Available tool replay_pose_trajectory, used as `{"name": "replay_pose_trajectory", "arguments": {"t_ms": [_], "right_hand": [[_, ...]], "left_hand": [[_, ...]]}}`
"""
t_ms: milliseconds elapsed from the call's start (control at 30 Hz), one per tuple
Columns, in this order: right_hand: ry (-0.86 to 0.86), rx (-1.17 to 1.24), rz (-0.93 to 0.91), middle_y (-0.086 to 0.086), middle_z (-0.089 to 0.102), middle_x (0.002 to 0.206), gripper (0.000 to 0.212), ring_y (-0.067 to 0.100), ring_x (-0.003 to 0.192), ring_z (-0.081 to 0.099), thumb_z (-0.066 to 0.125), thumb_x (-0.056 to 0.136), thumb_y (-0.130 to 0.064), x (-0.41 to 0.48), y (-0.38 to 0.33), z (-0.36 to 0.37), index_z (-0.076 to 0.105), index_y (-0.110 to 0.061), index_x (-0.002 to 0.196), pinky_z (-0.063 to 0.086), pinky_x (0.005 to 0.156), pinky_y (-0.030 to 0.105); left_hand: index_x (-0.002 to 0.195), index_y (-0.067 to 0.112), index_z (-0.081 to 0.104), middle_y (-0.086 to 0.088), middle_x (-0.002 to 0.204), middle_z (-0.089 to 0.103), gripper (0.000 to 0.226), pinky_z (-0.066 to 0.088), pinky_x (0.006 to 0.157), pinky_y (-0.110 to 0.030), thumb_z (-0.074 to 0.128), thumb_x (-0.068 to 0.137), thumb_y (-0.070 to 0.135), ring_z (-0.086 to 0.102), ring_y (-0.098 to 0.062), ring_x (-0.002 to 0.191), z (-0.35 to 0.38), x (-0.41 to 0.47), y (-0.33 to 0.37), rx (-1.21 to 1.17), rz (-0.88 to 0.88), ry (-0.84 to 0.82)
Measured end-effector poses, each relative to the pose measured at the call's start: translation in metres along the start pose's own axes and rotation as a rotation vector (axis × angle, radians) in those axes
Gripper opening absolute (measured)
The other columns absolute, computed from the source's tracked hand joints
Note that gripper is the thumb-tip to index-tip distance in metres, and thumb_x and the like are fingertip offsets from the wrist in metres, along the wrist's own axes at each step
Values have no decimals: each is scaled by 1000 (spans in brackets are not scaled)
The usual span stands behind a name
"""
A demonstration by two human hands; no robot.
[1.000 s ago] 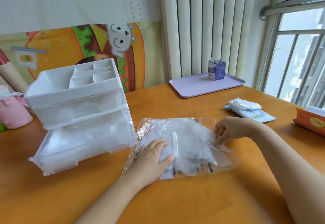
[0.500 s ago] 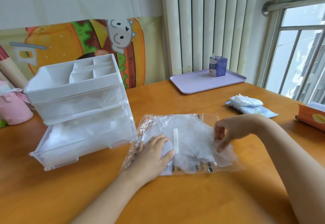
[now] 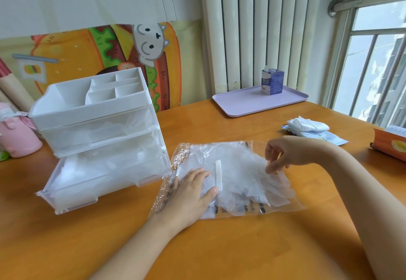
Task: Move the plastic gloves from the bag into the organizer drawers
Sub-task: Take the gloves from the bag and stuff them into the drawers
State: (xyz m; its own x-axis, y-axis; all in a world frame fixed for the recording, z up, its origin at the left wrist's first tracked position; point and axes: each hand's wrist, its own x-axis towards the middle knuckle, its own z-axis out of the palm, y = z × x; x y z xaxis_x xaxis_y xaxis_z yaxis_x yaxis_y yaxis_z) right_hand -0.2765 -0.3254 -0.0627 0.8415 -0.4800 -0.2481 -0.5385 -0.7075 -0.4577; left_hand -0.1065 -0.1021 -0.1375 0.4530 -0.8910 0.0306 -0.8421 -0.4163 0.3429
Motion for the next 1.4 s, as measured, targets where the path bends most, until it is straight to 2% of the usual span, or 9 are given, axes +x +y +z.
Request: {"name": "replay_pose_trajectory", "arguments": {"t_ms": [133, 500, 600, 733, 900, 1033, 1100, 1233, 1400], "right_hand": [[-3, -78, 43, -10, 61, 102, 59, 8, 88, 57, 84, 62, -48, 7, -7, 13, 50, -32, 107, 46, 70, 22], [351, 42, 10, -14, 71, 71, 10, 3, 64, 63, 68, 87, -28, 16, 1, 12, 77, -23, 84, 46, 55, 15], [402, 156, 28, -11, 68, 67, 18, 5, 58, 60, 63, 91, -22, 13, 4, 3, 73, -18, 77, 38, 46, 8], [774, 607, -78, 4, 70, 75, 26, 22, 66, 60, 53, 96, -20, -7, -10, -11, 69, -19, 76, 49, 56, 27], [583, 1178, -286, -23, 67, 84, 19, -15, 66, 62, 54, 95, -22, -34, -36, -16, 63, -19, 111, 44, 56, 2], [342, 1178, -384, -6, 64, 112, 27, 9, 110, 61, 75, 71, -41, -24, -52, -11, 67, -27, 94, 43, 99, 24], [103, 1366, -510, 7, 66, 111, 30, 21, 105, 63, 83, 61, -44, -20, -58, -1, 73, -23, 80, 47, 94, 35], [-175, 1595, -619, 17, 68, 110, 37, 29, 97, 69, 40, 94, -21, -27, -79, 10, 71, -15, 76, 55, 79, 36], [-29, 1608, -498, 12, 73, 96, 43, 23, 86, 71, 40, 93, -30, -19, -83, 16, 78, -12, 82, 58, 68, 30]], "left_hand": [[148, 30, 25, 12, 157, 17, 53, -4, 120, -41, 32, 100, 51, 8, -6, 146, 1, 0, -1, -3, -3, 0], [149, 30, 23, 13, 158, 16, 54, -5, 120, -42, 31, 100, 51, 7, -6, 146, 0, 0, 0, 3, -2, -14], [149, 30, 23, 12, 158, 15, 54, -5, 120, -42, 31, 100, 51, 6, -6, 146, 0, -1, 0, 6, -7, -7], [149, 29, 23, 12, 158, 15, 55, -4, 120, -42, 32, 100, 51, 7, -6, 146, -2, -2, 2, 7, -20, -4], [139, 34, 38, 15, 151, 33, 72, 24, 113, -28, 51, 80, 73, 31, -1, 136, -16, -2, 11, -360, -16, 24], [138, 34, 39, 18, 143, 44, 114, 28, 114, -25, 62, 41, 91, 39, 11, 128, -45, -5, 22, -1040, 85, -12], [133, 33, 43, 15, 140, 48, 105, 27, 117, -33, 70, 45, 83, 41, 5, 131, -52, -6, 26, -1111, 160, -69], [132, 21, 56, 2, 132, 60, 71, 34, 109, -40, 76, 71, 51, 51, -12, 127, -57, -11, 38, -1170, 249, -63], [81, 8, 73, -3, 75, 71, 23, 52, 70, -21, 65, 78, 29, 68, -12, 70, -99, -19, 37, -1122, 176, 208]]}}
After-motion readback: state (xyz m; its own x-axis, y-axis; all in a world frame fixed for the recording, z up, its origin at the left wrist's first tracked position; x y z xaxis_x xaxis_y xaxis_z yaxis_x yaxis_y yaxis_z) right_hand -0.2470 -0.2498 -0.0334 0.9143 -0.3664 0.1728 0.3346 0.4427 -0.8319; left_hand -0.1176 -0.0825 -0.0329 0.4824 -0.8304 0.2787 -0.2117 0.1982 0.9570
